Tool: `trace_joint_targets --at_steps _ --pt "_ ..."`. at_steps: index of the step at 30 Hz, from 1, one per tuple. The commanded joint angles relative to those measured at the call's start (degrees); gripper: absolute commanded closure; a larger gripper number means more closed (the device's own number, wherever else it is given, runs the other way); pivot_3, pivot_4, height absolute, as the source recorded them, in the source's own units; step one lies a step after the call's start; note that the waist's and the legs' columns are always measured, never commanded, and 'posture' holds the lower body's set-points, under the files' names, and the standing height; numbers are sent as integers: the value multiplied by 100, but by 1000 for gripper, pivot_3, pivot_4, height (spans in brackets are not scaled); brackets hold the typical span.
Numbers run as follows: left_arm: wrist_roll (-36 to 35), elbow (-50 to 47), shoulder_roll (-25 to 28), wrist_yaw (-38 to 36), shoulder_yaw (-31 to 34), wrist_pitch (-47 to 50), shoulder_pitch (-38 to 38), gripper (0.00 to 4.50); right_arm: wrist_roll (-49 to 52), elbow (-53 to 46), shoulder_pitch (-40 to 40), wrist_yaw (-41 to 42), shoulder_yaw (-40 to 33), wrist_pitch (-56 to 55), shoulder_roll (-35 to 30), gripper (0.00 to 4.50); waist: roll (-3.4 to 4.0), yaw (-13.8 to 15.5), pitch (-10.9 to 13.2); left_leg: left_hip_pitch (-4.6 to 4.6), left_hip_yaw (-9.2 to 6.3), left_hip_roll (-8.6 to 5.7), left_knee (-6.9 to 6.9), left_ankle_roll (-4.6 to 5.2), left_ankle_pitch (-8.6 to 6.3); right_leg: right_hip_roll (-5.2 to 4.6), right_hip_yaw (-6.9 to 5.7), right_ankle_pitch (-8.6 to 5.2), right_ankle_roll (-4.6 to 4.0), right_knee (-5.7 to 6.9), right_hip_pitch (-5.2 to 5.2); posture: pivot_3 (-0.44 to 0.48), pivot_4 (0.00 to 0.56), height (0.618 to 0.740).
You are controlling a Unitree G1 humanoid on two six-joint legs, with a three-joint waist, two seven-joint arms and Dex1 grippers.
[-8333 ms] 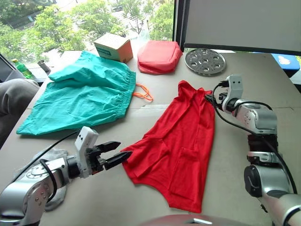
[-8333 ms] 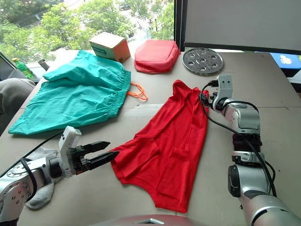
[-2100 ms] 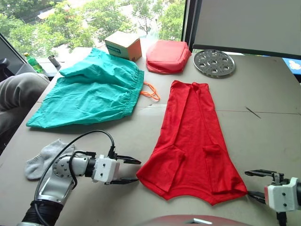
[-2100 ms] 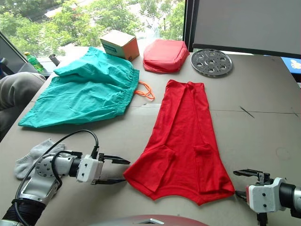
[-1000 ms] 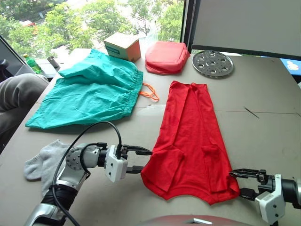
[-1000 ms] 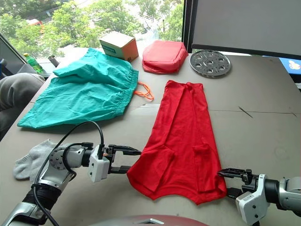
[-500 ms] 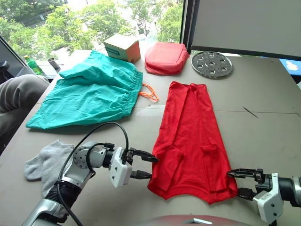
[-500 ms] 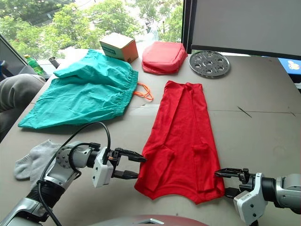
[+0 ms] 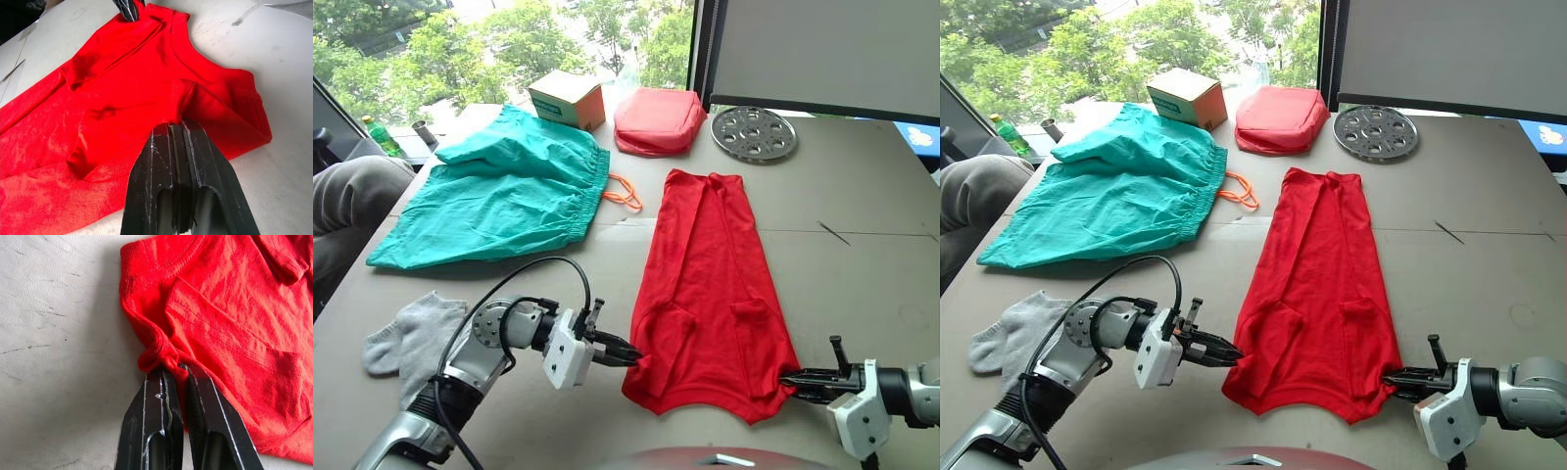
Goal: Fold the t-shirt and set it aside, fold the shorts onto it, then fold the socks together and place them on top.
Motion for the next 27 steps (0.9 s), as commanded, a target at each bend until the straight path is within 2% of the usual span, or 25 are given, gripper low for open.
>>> trace_joint_targets --at_steps 1,8,17,20,23,27 --pt "-282 -263 103 66 248 122 41 4478 213 -106 0 -61 -82 159 40 4441 0 1 0 0 1 0 0 0 0 -1 1 0 0 0 0 0 150 739" --pt "-921 -847 273 376 739 1325 572 4478 1524 -556 539 153 -504 1543 38 4441 0 -2 0 0 -2 1 -1 1 -1 -1 4 0 0 2 0 0 150 739" --pt "-1162 -1707 525 423 1142 1915 1689 4478 2103 -1051 1457 884 -1046 2124 -107 4441 1 14 1 2 0 3 -2 -21 -18 -2 7 -1 0 -2 -1 0 150 739" --pt "-1630 -2205 712 597 1445 2656 2209 4478 2627 -1466 1765 1103 -1484 2719 -109 4441 1 8 -1 2 2 5 -2 -22 -19 -3 12 -1 0 -1 -3 0 150 739" --pt "-2446 -2691 852 1043 1777 3835 2516 4478 3334 -1934 1956 1313 -1923 3517 -131 4441 1 1 1 3 2 9 -5 -23 -19 -3 15 -2 0 -4 -3 0 150 739" --pt "-3493 -2826 735 1793 1967 5385 1982 4478 4194 -1887 1026 984 -1974 4646 -130 4441 -5 6 9 4 -2 9 -1 -24 -19 -2 18 -2 0 -2 0 0 150 739"
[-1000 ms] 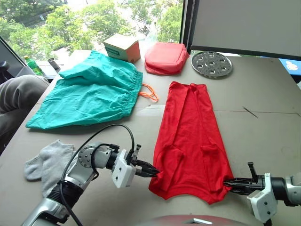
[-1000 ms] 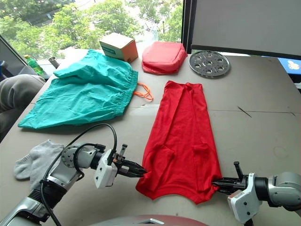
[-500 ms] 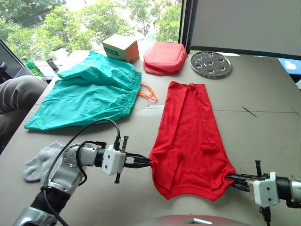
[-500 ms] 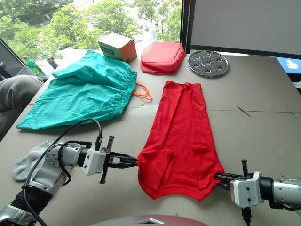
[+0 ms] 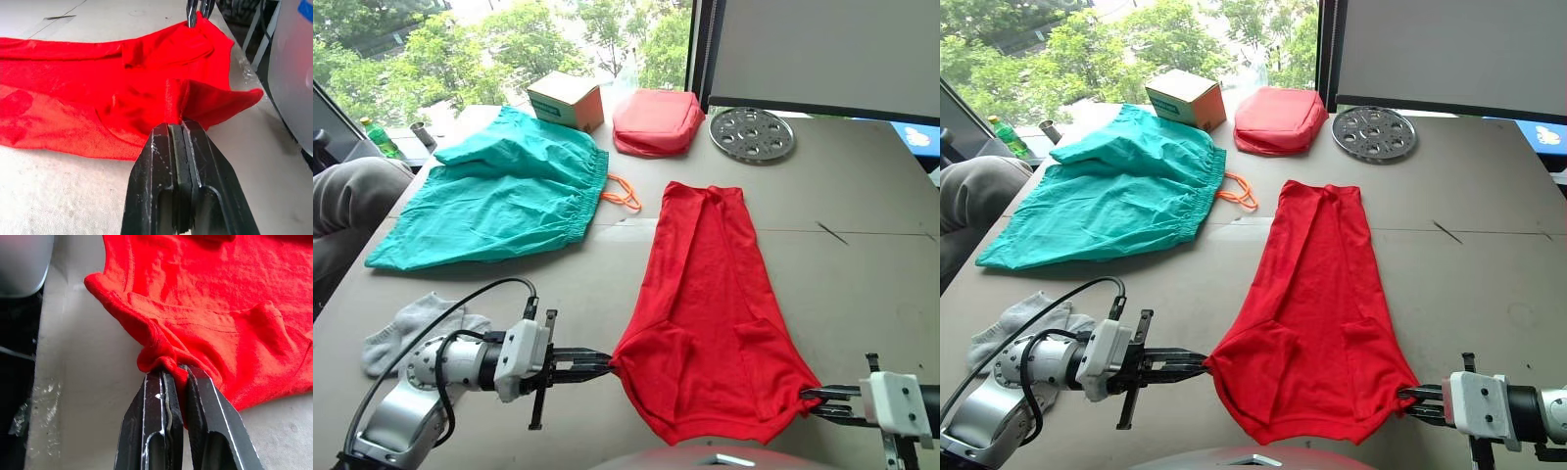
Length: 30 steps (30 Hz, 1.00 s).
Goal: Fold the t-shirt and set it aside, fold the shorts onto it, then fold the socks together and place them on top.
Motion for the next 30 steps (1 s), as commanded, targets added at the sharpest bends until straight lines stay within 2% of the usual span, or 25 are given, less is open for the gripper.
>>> trace_joint_targets --at_steps 1,3,6,11,16,21,23,25,30 --pt "-957 -126 -144 665 261 1259 -629 4478 984 31 -950 -360 -123 1106 -35 4441 -1 2 3 -1 0 0 3 0 1 0 0 0 0 0 0 0 150 739" --pt "-1375 62 -265 959 342 1884 -1069 4478 1358 165 -1617 -521 3 1702 -60 4441 4 -2 10 2 6 -2 7 -1 1 1 4 0 0 0 3 0 150 739" --pt "-1615 659 -691 1509 443 2550 -1995 4478 1627 560 -2970 -985 459 2780 -33 4441 -12 -3 12 3 8 -5 13 0 3 7 8 1 1 7 3 0 150 739" --pt "-885 1783 -1446 2437 345 2932 -3460 4478 924 1721 -5718 -2049 1636 4194 527 4441 -29 -16 17 -14 4 -19 19 29 17 49 23 15 -19 11 -2 0 150 739" --pt "-83 2879 -1993 2985 247 3096 -4520 4478 96 2951 -7522 -3056 2240 5033 1447 4441 -41 -21 10 -27 4 -24 25 7 31 50 25 43 -19 11 -6 0 150 739" --pt "699 3816 -2522 2989 -7 3024 -5373 4478 -581 3708 -8157 -3394 2544 5049 2065 4441 -41 -5 10 -74 -35 -27 70 12 29 51 -18 46 -18 15 -11 0 150 739" --pt "800 4071 -2751 2826 60 2848 -5669 4478 -737 3925 -8246 -3389 2572 5029 2179 4441 -41 -10 10 -84 -40 -31 79 16 27 50 -21 47 -16 15 -11 0 150 739" --pt "612 4086 -2915 2574 257 2966 -5882 4478 -912 4105 -8294 -3352 2574 4889 2218 4441 -40 -20 11 -87 -39 -32 83 19 26 49 -20 51 -9 14 -9 0 150 739" --pt "337 3656 -2882 1675 321 3280 -5867 4478 -906 3986 -8223 -3216 2293 4931 2201 4441 -34 -147 11 -80 -38 -31 81 17 27 49 -14 52 -7 18 -10 0 150 739"
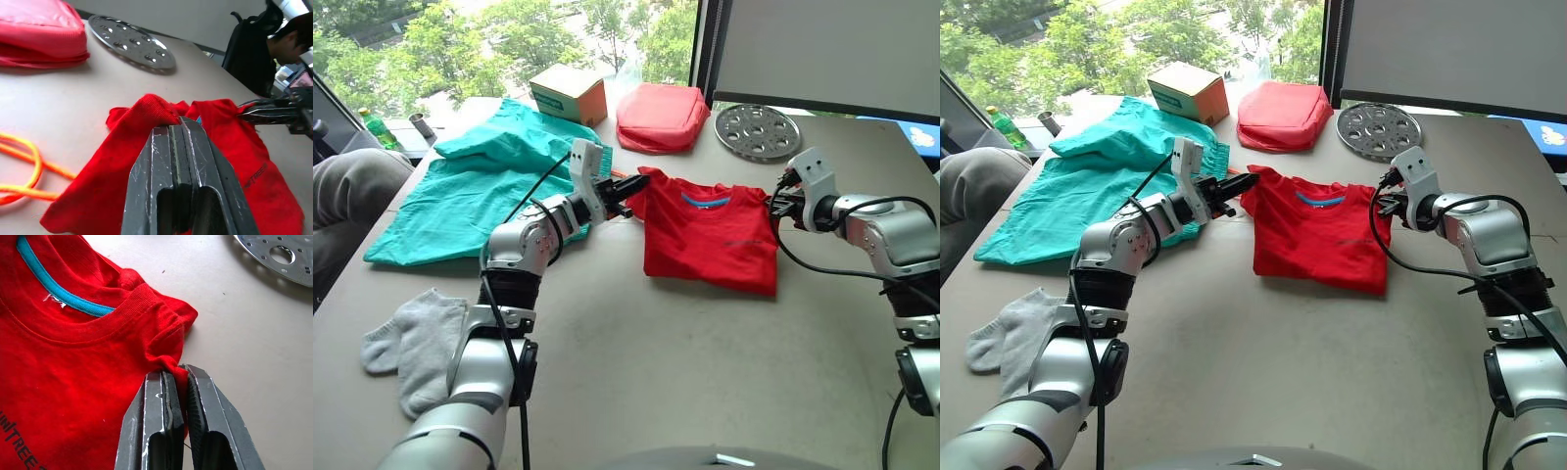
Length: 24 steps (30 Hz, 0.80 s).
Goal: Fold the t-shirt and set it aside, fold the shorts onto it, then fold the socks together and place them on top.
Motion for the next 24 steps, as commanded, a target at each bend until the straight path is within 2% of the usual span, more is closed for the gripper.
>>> trace_joint_targets --at_steps 1,5,7,9,11,15,19,24 --pt "-420 -544 -10 -695 199 235 -58 4478 15 -382 -15 31 -479 -37 -92 4441 3 -51 2 1 -1 0 0 -1 0 0 0 0 0 2 0 0 150 739" --pt "-1741 -743 -279 -1138 746 1364 -308 4478 101 -960 361 -125 -865 270 -137 4441 5 -47 3 2 -1 2 1 -1 1 0 3 -1 3 3 1 0 150 739" --pt "-1123 238 -267 -1083 617 1061 -558 4478 85 -1141 490 -227 -990 386 -86 4441 6 -42 3 2 -7 2 4 -1 1 -3 0 -12 20 3 5 0 150 739" --pt "-67 1750 -211 -751 289 254 -899 4478 67 -1210 530 -264 -1009 428 -25 4441 18 -40 -5 7 -9 -1 5 -1 0 -1 -7 -12 24 3 11 0 150 739" --pt "606 2956 -185 -450 157 -381 -1225 4478 32 -1210 505 -286 -982 433 48 4441 29 -62 -10 19 -4 -5 4 5 -2 6 -14 -10 29 4 16 0 150 739" --pt "1177 4555 -111 18 374 -1089 -1704 4478 -64 -1035 362 -291 -856 347 232 4441 14 -123 -2 14 4 2 2 18 -10 10 -6 -9 30 11 2 0 150 739" --pt "1537 5096 -84 29 448 -1398 -1897 4478 -173 -873 257 -252 -775 256 383 4441 10 -119 0 -3 -3 1 -1 3 0 9 3 4 7 6 -6 0 150 739" --pt "1551 5022 -153 -668 736 -1550 -2002 4478 -183 -804 195 -244 -801 225 518 4441 11 -105 0 -5 0 -5 1 8 -4 -1 -11 4 8 1 -3 0 150 739"
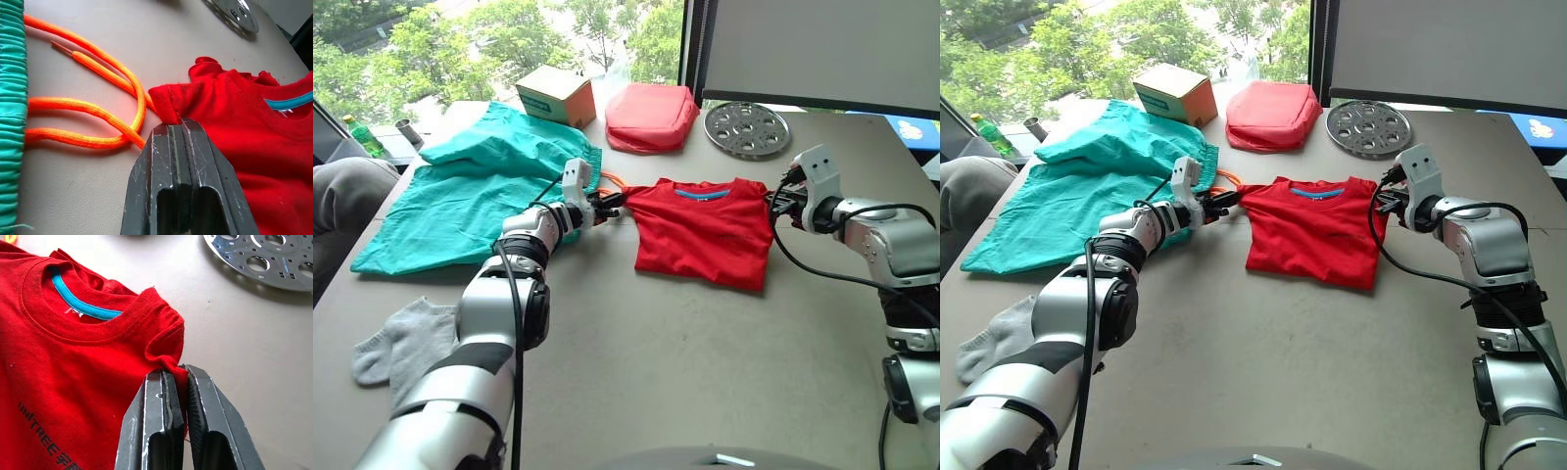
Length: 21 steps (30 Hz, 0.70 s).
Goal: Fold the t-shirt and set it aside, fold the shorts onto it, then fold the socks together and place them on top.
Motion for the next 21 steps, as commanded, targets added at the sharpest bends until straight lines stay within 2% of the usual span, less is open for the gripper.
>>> trace_joint_targets --at_steps 1,6,8,15,20,21 --pt "-104 -203 -15 -663 359 -163 -186 4478 -52 4 -163 -2 -146 -146 28 4441 0 0 0 0 -1 0 1 0 0 -1 0 -1 1 0 0 0 150 739" --pt "-238 -535 -187 -1399 604 127 -292 4478 -32 106 -145 119 -164 -464 171 4441 0 1 0 0 -4 2 1 -1 0 -2 2 -3 4 4 0 0 150 739" --pt "-240 -567 -252 -1464 701 171 -354 4478 -6 133 -154 162 -171 -574 255 4441 0 -4 0 0 -5 1 1 -1 0 -2 2 -3 4 4 0 0 150 739" --pt "439 -20 -226 56 654 -686 -405 4478 -452 877 -376 -221 -76 -838 430 4441 0 -63 0 6 -1 1 0 0 0 0 18 0 1 7 1 0 150 739" --pt "643 26 -251 101 628 -800 -333 4478 -589 1190 -404 -160 -30 -840 440 4441 1 -64 0 4 -1 1 -1 -1 0 -1 16 1 0 7 0 0 150 739" --pt "597 34 -231 90 692 -699 -332 4500 -598 1138 -376 -126 -31 -849 422 4126 1 -66 0 3 0 1 -1 -1 0 -1 16 1 0 6 0 0 150 739"
